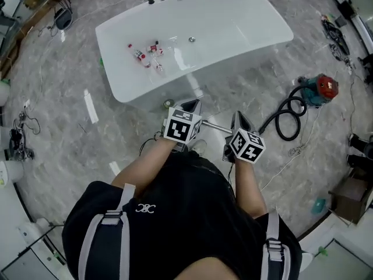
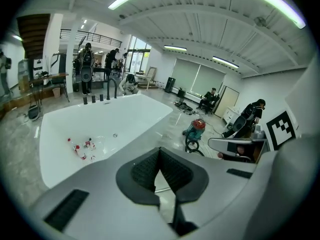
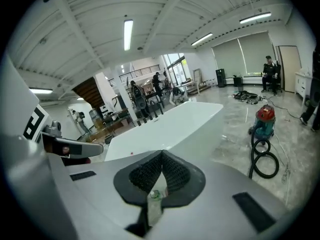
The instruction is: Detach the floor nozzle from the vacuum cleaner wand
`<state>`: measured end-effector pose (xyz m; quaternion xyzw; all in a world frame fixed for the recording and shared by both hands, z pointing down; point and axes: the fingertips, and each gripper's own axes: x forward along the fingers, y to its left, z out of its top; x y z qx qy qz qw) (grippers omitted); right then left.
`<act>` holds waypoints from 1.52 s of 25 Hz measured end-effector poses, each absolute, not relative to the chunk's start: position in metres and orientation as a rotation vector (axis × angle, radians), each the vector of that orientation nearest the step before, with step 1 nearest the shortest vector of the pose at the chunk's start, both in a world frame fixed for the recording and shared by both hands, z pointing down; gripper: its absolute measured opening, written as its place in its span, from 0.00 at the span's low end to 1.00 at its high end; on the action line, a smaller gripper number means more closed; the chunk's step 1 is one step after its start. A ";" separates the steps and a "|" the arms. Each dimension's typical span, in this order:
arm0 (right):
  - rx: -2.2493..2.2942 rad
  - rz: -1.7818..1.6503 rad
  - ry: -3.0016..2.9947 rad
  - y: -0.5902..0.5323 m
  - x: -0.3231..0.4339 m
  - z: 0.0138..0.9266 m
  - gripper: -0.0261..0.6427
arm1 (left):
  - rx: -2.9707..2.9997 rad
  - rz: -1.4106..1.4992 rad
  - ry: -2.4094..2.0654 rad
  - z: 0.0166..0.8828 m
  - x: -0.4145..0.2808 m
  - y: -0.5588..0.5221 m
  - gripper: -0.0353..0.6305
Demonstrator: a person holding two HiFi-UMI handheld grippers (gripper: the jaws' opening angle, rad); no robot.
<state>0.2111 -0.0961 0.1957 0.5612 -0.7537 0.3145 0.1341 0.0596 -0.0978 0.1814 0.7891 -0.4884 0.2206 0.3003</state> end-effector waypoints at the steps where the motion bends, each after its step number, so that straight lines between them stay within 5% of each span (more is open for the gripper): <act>1: 1.611 0.908 -2.178 -0.097 0.209 0.201 0.04 | 2.080 0.597 -1.287 0.189 0.058 -0.097 0.06; 13: 1.429 0.928 -2.006 -0.080 0.222 0.338 0.04 | 1.962 0.756 -1.121 0.356 0.060 -0.132 0.06; 27: 0.915 0.609 -1.896 -0.099 0.238 0.712 0.04 | 1.834 0.776 -1.078 0.681 0.084 -0.140 0.06; 38: 0.591 0.384 -1.786 -0.091 0.248 0.972 0.08 | 1.717 0.792 -1.064 0.815 0.071 -0.079 0.06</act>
